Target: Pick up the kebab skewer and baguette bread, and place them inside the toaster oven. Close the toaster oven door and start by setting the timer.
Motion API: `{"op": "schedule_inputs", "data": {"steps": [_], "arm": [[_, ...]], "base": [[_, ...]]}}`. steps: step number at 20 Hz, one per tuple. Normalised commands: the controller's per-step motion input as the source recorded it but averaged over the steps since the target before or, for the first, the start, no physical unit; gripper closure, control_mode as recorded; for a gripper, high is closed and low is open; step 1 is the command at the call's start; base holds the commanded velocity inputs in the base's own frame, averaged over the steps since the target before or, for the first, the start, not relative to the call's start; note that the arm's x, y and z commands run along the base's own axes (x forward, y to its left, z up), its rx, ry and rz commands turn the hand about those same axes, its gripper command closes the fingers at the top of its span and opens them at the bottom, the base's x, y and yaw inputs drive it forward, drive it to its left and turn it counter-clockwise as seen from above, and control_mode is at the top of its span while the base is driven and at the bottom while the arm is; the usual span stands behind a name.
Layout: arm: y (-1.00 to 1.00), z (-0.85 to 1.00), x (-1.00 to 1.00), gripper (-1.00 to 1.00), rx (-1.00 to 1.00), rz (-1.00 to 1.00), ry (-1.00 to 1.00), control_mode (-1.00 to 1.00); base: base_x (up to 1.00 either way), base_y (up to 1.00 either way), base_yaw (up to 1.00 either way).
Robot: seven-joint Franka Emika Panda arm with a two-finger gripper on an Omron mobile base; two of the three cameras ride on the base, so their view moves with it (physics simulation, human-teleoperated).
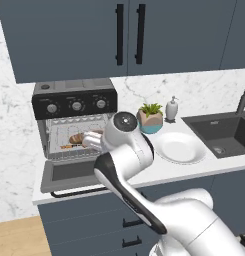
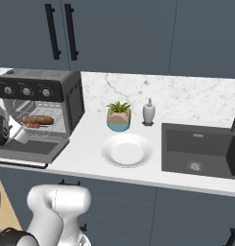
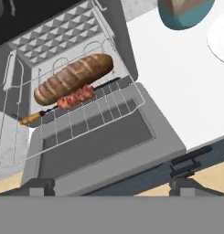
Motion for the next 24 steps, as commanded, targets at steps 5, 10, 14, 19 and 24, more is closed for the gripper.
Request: {"op": "schedule_inputs", "data": {"steps": [5, 10, 14, 19, 24], "arm": [[0.02, -0.16, -0.09, -1.00, -0.11, 0.30, -0.21, -1.00], [0.00, -0.10, -0.04, -1.00, -0.09, 0.32, -0.17, -1.00], [0.00, -0.11, 0.00, -1.00, -0.03, 0.24, -0.11, -1.00], [0.07, -0.22, 0.00, -1.00, -0.01, 0.02, -0.18, -1.00], [0.35, -0.05, 0.00, -1.00, 0.00, -0.27, -0.12, -1.00]], "base": [[0.00, 0.00, 0.00], [0.00, 0.00, 0.00], [0.00, 0.00, 0.00], [0.00, 0.00, 0.00], [0.00, 0.00, 0.00]]}}
